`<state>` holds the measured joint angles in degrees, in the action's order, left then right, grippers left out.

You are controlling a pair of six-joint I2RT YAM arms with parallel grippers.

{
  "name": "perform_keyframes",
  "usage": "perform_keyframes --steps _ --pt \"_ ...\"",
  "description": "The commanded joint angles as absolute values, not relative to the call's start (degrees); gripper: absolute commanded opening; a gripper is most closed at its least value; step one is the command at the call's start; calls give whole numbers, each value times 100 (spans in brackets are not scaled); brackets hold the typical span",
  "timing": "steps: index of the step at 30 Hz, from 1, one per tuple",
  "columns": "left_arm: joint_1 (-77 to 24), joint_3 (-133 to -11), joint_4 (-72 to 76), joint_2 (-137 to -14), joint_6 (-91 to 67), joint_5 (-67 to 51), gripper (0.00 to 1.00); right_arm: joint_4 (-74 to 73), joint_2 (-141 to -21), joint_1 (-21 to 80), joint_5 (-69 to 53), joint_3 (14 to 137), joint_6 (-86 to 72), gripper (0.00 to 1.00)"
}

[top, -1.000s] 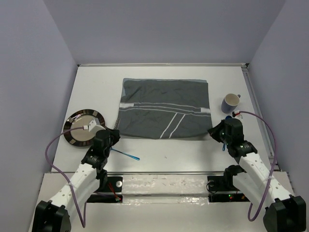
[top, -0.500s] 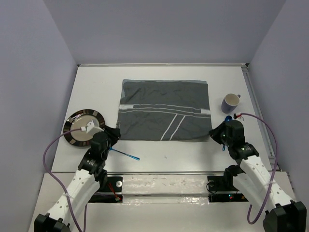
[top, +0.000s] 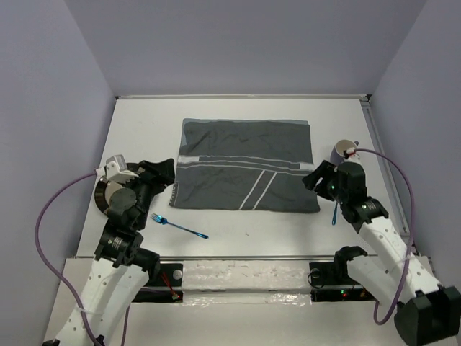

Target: Set the dinner table for one person

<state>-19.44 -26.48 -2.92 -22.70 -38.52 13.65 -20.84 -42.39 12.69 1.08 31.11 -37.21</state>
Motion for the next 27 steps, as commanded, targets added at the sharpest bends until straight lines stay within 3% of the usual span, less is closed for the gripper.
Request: perform_keyframes --steps 1,2,4,10,20,27 --pt "-1960 -3760 202 -2373 -2832 941 89 -1013 -5473 2080 -756 3620 -3515 66" --pt "-1969 -3962 193 -2399 -2665 880 99 -793 -5719 2475 -425 3717 -3577 66" --pt "-1960 -4490 132 -2426 -2129 922 99 -169 -6272 3521 -159 4191 -3647 66" --pt "-1969 -4878 79 -2329 -1179 1765 99 1107 -8742 4954 -193 6094 -3858 65" --pt "-1916 -4061 589 -1556 -959 2697 99 1318 -12048 5660 -869 9042 -4227 61" --pt "-1758 -3937 554 -1679 -1107 2171 99 967 -13525 5713 -1107 10598 -4517 60"
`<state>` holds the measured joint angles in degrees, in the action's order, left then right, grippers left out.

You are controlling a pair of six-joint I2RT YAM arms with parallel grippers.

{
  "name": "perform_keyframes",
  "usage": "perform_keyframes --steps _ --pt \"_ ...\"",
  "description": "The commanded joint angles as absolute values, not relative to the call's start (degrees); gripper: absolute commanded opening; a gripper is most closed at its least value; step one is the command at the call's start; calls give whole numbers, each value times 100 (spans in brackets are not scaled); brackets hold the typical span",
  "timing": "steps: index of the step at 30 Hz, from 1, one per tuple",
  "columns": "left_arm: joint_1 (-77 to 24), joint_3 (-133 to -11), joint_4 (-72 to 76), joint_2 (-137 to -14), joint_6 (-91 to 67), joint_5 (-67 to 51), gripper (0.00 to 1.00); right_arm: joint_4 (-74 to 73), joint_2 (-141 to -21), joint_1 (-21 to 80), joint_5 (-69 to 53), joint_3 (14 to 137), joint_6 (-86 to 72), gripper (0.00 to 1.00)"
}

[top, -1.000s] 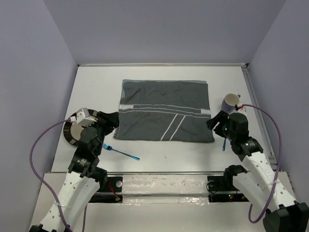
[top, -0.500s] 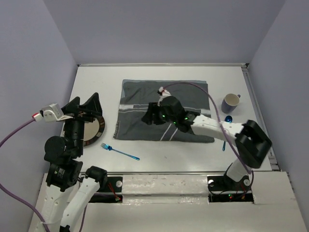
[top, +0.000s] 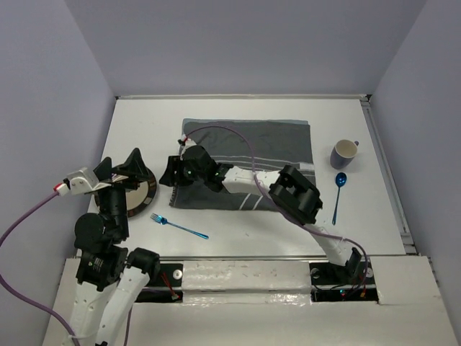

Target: Set the dinner table for one person

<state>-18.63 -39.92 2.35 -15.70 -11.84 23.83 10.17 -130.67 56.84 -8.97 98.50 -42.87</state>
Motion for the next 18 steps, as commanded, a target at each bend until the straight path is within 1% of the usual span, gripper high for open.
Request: perform_keyframes --steps 1,6,10,15,18 --pt "-1706 -3929 562 -1670 -1151 2119 99 932 -13648 5713 -1142 10817 -4552 60" --pt "-1477 -3885 650 -1600 -1274 1785 99 502 -14500 5766 -1309 11671 -4676 60" --pt "-1327 -3876 686 -1608 -1345 1609 99 448 -14976 5766 -1538 12225 -4956 57" --pt "-1327 -3876 686 -1600 -1327 1617 99 448 -15494 5766 -1793 12927 -5422 50" --pt "-1327 -3876 686 -1600 -1327 1600 99 475 -15776 5766 -1898 13139 -5668 43"
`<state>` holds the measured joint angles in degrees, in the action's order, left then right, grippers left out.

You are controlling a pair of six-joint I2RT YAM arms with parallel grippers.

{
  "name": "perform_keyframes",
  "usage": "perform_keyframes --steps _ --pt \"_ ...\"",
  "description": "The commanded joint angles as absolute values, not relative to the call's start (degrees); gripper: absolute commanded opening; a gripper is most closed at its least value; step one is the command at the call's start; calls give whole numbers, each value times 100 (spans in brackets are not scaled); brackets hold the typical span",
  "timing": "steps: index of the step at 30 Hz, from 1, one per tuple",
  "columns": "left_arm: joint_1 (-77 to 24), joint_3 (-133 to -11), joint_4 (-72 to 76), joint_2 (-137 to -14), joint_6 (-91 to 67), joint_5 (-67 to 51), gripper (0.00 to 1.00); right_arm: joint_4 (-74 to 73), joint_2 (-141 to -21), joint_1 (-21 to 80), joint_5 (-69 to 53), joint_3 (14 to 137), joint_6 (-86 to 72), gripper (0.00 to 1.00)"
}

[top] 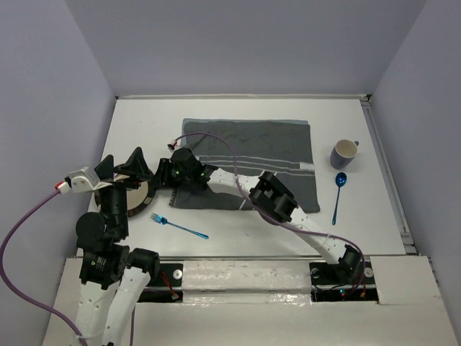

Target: Set the dinner table for one person

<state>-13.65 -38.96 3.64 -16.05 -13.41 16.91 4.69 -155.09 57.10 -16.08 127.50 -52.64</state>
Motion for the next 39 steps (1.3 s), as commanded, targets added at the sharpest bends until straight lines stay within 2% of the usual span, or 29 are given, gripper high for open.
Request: perform_keyframes --steps 1,3,7,9,11,21,28,32,38,39 --pt "-1327 -3867 686 -1608 -1327 1591 99 536 -15855 5766 -1916 13192 -5773 38" --pt "-1327 -3867 677 -1608 -1336 1565 99 597 -15917 5766 -1968 13280 -5818 31" --pt "-1327 -3858 685 -1582 -1336 1547 99 589 -15865 5766 -1916 13237 -5801 25" --pt "-1327 -3858 668 -1582 -1345 1538 99 598 -15847 5705 -1942 13210 -5783 10" --pt "-1327 -3858 659 -1582 -1345 1529 99 685 -15829 5652 -2073 13245 -5844 0" --pt "-1327 -3876 580 -1521 -1274 1793 99 905 -14618 5599 -2048 12692 -5388 0" --pt "-1248 -4034 343 -1582 -1195 2654 99 2424 -13097 5362 -2127 11041 -6091 0" --pt "-1239 -4008 360 -1547 -1160 2768 99 2628 -12148 5256 -1715 10206 -5951 0" --pt "-1239 -3955 360 -1547 -1204 2497 99 3242 -10409 4554 -1249 7843 -5898 0" --pt "-1239 -3946 369 -1556 -1239 2435 99 3304 -10171 4431 -1205 7126 -5897 0"
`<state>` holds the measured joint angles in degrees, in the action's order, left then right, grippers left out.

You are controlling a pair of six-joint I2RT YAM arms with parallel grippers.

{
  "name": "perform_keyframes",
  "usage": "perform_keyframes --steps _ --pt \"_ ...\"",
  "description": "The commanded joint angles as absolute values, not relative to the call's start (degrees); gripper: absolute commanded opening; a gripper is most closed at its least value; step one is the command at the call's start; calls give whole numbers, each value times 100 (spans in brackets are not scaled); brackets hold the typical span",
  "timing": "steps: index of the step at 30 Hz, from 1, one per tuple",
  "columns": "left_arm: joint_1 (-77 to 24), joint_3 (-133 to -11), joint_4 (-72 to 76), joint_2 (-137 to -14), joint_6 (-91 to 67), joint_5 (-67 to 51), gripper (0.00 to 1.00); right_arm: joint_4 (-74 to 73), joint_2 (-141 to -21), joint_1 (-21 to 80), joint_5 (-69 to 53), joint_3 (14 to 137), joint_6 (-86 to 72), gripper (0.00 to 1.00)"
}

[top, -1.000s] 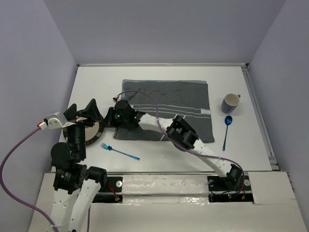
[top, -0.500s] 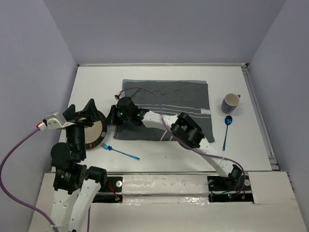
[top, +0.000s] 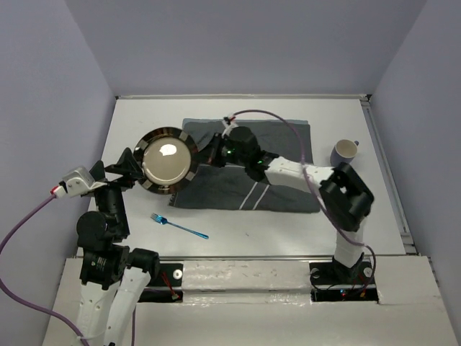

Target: Set the dinner table for one person

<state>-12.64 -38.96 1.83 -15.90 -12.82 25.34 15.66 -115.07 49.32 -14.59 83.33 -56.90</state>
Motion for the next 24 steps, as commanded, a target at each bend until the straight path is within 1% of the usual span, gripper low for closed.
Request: perform_keyframes --steps 1,3,4,5,7,8,10,11,13,16,19,21,24 --pt "-1239 -3938 378 -1582 -1248 2313 99 3392 -9682 4151 -1222 6771 -5941 0" --pt "-1248 -3929 387 -1626 -1309 2172 99 3489 -9205 3851 -1274 6103 -5976 0" --pt "-1265 -3920 395 -1678 -1327 2075 99 3489 -8976 3710 -1274 5499 -5985 0" --pt "-1292 -3911 404 -1705 -1345 1944 99 3489 -8530 3439 -1309 5223 -5977 0" --pt "-1362 -3929 404 -1836 -1354 1864 99 3437 -8158 3148 -1406 4618 -5933 0" --pt "-1371 -3929 396 -1863 -1362 1820 99 3428 -8000 2816 -1476 4432 -5959 0" --pt "-1371 -3929 387 -1898 -1380 1758 99 3393 -7656 2506 -1652 4071 -5968 0" --pt "-1380 -3929 395 -1890 -1389 1740 99 3375 -7594 2209 -1739 4000 -5976 0" --pt "-1380 -3920 396 -1881 -1380 1740 99 3358 -7559 2014 -1906 3911 -5968 0" --pt "-1380 -3920 395 -1898 -1362 1723 99 3139 -7689 1820 -1768 3867 -5880 0" --pt "-1380 -3929 396 -1925 -1362 1705 99 3199 -8137 1714 -2047 4043 -5853 0" --pt "-1380 -3929 396 -1925 -1345 1714 99 3531 -8226 1714 -2205 4026 -5967 0" --pt "-1371 -3929 396 -1942 -1354 1696 99 3638 -8209 1714 -2267 4025 -6047 0"
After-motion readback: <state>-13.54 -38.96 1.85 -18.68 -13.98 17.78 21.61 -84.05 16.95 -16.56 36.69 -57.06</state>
